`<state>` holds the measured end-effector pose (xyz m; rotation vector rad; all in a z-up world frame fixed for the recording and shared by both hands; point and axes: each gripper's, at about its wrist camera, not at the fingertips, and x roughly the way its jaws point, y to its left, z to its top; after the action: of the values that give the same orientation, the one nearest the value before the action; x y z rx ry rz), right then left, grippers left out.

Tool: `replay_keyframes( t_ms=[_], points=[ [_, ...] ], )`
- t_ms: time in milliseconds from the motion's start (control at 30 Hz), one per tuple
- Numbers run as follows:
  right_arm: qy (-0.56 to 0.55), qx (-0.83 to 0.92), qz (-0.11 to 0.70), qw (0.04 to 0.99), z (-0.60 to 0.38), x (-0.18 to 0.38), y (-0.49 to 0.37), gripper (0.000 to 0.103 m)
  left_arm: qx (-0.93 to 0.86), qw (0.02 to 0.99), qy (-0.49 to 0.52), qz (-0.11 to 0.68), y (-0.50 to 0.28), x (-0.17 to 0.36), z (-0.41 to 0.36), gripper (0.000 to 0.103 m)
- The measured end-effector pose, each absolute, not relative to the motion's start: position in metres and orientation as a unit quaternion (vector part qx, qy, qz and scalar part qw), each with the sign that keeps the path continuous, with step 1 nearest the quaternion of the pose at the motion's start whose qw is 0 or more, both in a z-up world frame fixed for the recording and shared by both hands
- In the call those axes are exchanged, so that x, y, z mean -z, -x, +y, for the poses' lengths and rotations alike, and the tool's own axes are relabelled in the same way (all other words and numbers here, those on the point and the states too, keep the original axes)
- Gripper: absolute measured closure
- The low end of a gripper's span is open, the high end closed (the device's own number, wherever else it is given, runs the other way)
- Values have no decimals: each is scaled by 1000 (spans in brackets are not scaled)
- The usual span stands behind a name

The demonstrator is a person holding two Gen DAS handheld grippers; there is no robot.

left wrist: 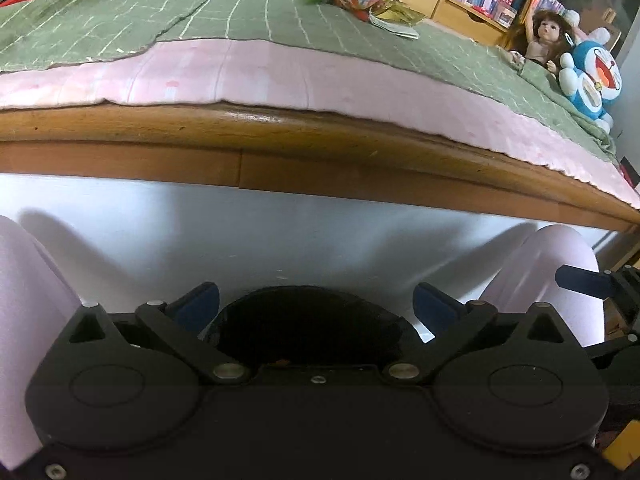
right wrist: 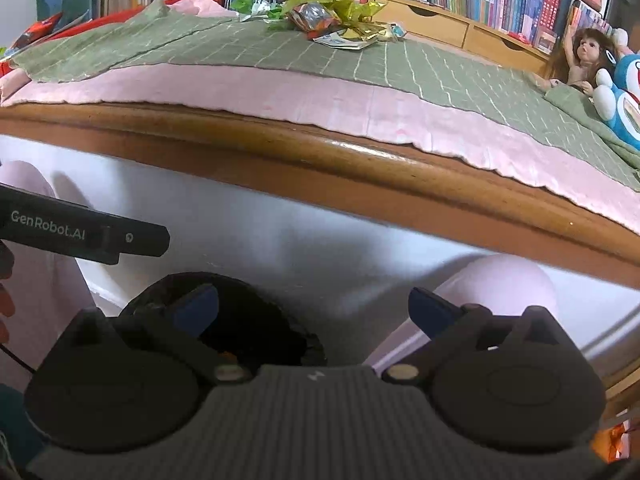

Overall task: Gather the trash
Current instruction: 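Open the left tool to drop the apple slice below the bed, then raise both tools back over the trash on the cloth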

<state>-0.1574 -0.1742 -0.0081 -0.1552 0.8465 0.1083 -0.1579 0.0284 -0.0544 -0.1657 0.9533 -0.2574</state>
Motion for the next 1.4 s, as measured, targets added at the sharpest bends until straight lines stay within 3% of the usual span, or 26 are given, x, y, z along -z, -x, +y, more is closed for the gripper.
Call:
replay_keyframes(
  t_ms=[333,1033,1400],
  points=[
    [90,-54,408,907,-172,4,157,0,132,869,91,468,155,52,28,0],
    [74,-65,294,951,-183,-69,139,0,143,909,96,380,150,-25,48,0],
    [34,-62,288,955,-198,-77,83,0,98,936,89,326,93,-57,75,0]
  ],
)
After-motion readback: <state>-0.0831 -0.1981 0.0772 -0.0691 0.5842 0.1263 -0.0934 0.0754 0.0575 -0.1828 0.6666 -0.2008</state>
